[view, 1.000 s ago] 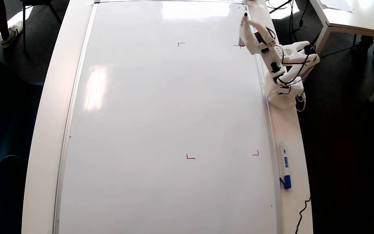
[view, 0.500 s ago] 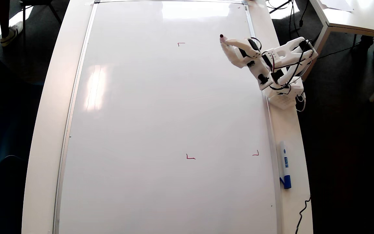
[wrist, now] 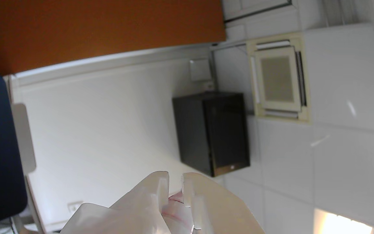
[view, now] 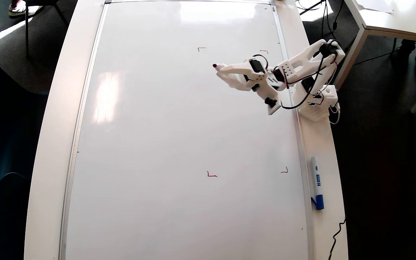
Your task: Draw on a whiteboard a robot head using a pen attached to the gripper
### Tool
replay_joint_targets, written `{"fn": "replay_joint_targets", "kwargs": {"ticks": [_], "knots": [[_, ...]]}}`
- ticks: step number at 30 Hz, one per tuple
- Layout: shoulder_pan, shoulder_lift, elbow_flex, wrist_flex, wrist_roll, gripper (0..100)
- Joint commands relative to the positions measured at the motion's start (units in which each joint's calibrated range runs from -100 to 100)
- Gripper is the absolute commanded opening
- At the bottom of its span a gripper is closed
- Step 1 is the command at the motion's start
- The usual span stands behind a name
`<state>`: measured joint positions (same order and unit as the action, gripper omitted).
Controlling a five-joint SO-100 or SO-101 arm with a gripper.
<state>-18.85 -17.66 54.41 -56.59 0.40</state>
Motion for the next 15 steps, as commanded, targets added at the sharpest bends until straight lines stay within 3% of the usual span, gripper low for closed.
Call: {"fn": "replay_joint_targets", "kwargs": {"ticks": [1,12,15], "knots": [[0.33,8.06,-14.33,-0.32,-0.18,1],[-0.19,14.52,-28.85,0.03,-0.18,1],[-0.19,14.01,-32.76,6.20,-0.18,1]]}}
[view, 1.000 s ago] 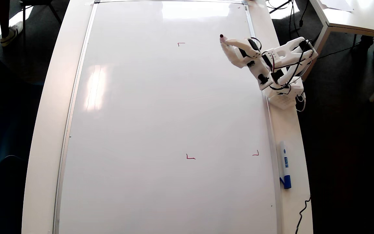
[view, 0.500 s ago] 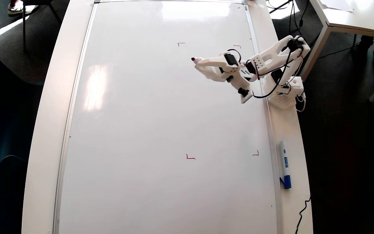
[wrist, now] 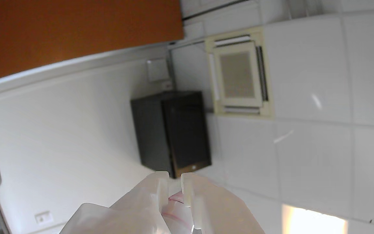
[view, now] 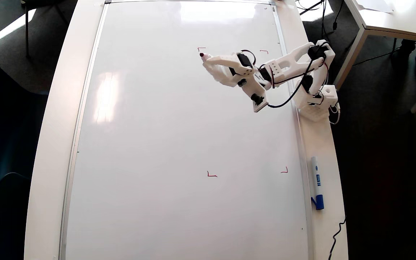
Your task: Draw on a whiteboard a robot head using a pen attached to the gripper
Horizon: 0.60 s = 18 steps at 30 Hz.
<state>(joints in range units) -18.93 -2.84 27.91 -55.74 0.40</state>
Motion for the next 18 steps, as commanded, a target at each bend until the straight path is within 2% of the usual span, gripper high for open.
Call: {"fn": "replay_joint_targets", "kwargs": {"ticks": [1,4,5,9,10,15,18], "knots": [[0.11,-0.98,-9.44,12.82,-0.18,1],[0.55,-1.06,-14.43,26.29,-0.13,1],[1.07,-1.06,-17.61,35.50,-0.13,1],[1.21,-1.06,-24.60,54.53,-0.18,1],[1.14,-1.06,-28.14,63.13,-0.18,1],[0.99,-1.06,-36.04,83.63,-0.24,1],[0.99,-1.06,-36.95,90.84,-0.24,1]]}}
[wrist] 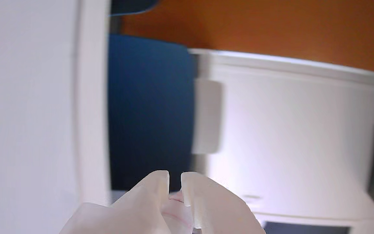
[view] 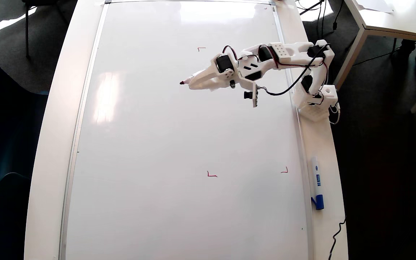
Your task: Draw on a whiteboard a robot head using a pen attached to the gripper
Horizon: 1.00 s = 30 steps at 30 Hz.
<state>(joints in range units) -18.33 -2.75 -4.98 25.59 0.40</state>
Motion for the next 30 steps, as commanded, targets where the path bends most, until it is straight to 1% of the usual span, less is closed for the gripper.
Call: {"fn": "replay_joint_targets", "kwargs": {"ticks": [1,5,6,8,11,21,24,25,26,30], "knots": [[0.09,-1.23,-4.05,14.29,-0.24,1],[-0.20,-1.23,-4.05,24.10,-0.24,1],[-0.35,-1.23,-4.05,28.36,-0.24,1],[-0.64,-1.23,-4.14,30.97,-0.24,1],[-2.48,-1.23,-4.14,31.75,0.03,1],[-1.97,-1.06,-3.15,32.88,0.19,1],[-2.04,-1.06,-3.24,36.62,0.19,1],[-2.04,-0.48,-3.15,41.22,0.19,1],[-1.97,-0.31,-2.96,43.39,-0.07,1],[-3.15,-0.22,0.94,45.48,-0.18,1]]}}
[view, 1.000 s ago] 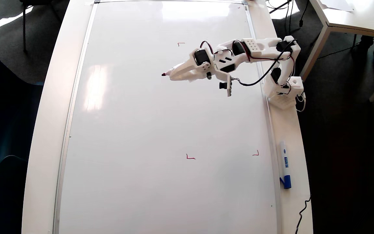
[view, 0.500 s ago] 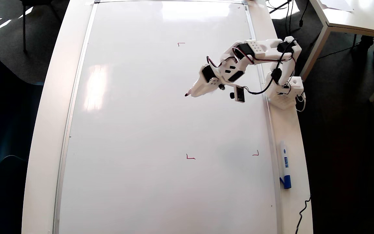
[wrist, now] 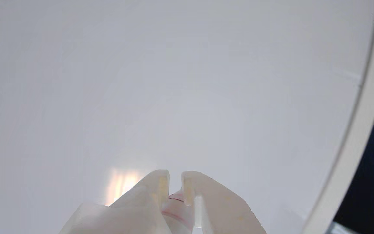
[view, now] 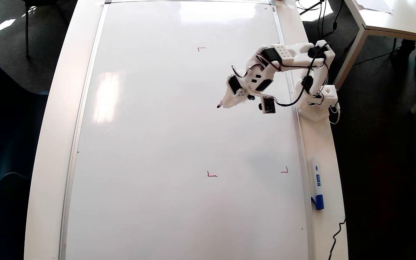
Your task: Draw on a whiteboard a robot head using a pen attached to the gripper
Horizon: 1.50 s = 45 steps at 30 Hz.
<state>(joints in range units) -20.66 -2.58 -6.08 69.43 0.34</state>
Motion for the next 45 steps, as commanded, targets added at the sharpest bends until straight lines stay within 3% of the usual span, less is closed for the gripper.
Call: {"fn": "replay_joint_targets", "kwargs": {"ticks": [1,11,32,45], "knots": [[-1.03,-0.39,2.85,1.73,-0.13,1],[-3.54,6.15,4.85,1.64,-0.18,1],[-6.78,22.50,-14.03,1.56,-0.34,1],[-6.19,28.96,-17.57,1.56,-3.40,1]]}}
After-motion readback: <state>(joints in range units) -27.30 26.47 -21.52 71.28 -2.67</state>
